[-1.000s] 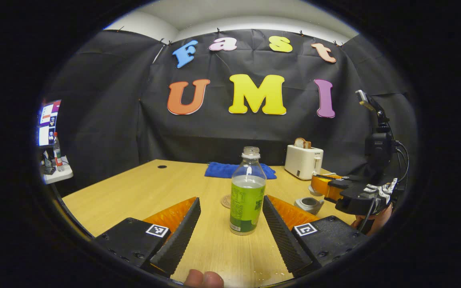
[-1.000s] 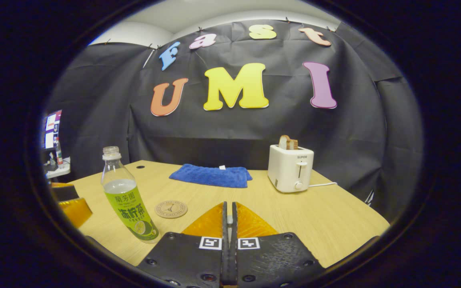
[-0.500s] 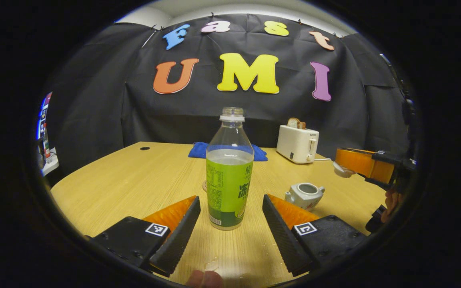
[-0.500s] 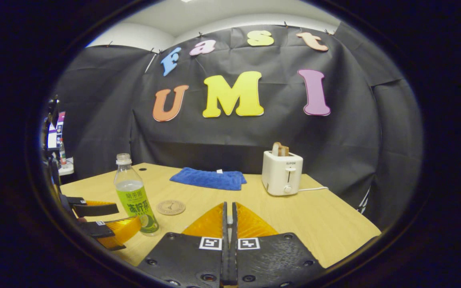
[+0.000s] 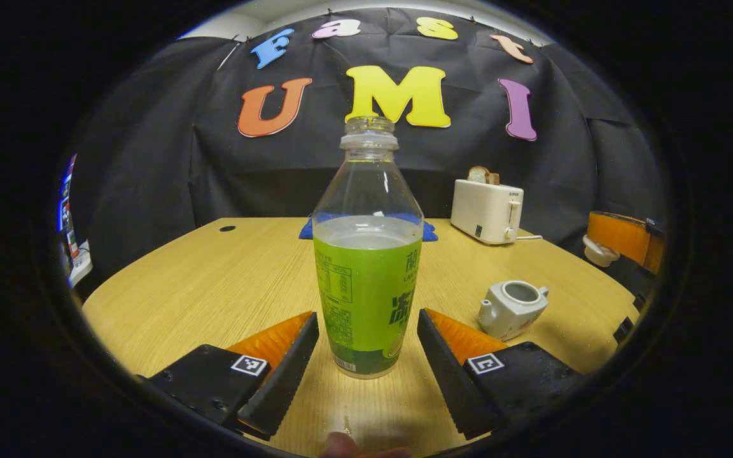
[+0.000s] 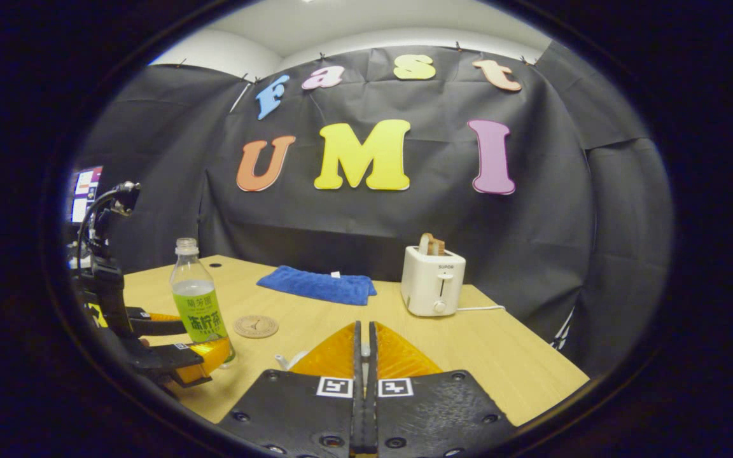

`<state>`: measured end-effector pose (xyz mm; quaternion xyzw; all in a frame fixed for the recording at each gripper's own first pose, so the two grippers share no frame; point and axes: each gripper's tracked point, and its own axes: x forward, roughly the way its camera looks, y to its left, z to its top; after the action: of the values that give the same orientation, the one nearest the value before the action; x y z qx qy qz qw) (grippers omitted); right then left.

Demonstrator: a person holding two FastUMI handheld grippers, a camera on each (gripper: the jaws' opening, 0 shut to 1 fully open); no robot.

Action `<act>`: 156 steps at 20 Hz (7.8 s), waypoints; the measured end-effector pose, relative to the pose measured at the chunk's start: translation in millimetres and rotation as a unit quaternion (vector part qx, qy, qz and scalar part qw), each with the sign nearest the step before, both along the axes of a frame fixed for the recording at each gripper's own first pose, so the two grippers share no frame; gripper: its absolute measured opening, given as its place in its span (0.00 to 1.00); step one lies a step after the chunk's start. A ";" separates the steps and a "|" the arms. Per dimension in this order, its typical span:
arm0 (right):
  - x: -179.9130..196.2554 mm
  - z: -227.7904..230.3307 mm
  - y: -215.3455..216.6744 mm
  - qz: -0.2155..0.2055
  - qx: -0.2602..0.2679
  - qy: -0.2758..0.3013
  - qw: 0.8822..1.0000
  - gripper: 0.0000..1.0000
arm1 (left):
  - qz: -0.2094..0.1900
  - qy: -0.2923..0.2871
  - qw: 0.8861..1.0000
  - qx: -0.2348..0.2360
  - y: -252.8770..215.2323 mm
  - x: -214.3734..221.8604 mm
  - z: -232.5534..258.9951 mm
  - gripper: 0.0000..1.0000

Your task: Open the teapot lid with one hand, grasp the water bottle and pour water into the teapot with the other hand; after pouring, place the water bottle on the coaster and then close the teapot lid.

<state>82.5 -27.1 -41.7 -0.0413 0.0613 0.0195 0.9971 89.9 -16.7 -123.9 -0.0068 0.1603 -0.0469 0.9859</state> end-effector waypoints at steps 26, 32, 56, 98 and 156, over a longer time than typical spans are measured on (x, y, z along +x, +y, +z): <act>-15.0 -10.9 -52.9 -0.003 0.046 0.012 0.999 0.00 | -0.091 0.000 0.826 0.557 32.8 10.5 55.3 0.74; -16.5 -20.9 -63.4 0.000 0.047 0.023 0.999 0.00 | -0.144 0.030 0.744 0.652 26.2 20.3 47.5 0.74; -34.1 -30.7 -100.8 -0.015 0.064 0.021 0.998 0.00 | -0.173 0.004 0.542 0.823 -14.7 41.0 85.5 0.74; -45.6 -27.3 -119.4 -0.017 0.079 0.009 0.997 0.00 | -0.150 -0.004 0.426 0.892 -38.0 47.5 117.7 0.74; -14.1 -17.6 -70.7 -0.008 0.057 0.023 0.998 0.00 | -0.057 -0.022 0.998 0.012 8.6 134.8 16.0 0.76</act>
<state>68.3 -97.8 -59.3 0.0170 0.0837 0.0156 0.9962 224.7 -8.1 -107.9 0.0149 0.1390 -0.1008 0.9850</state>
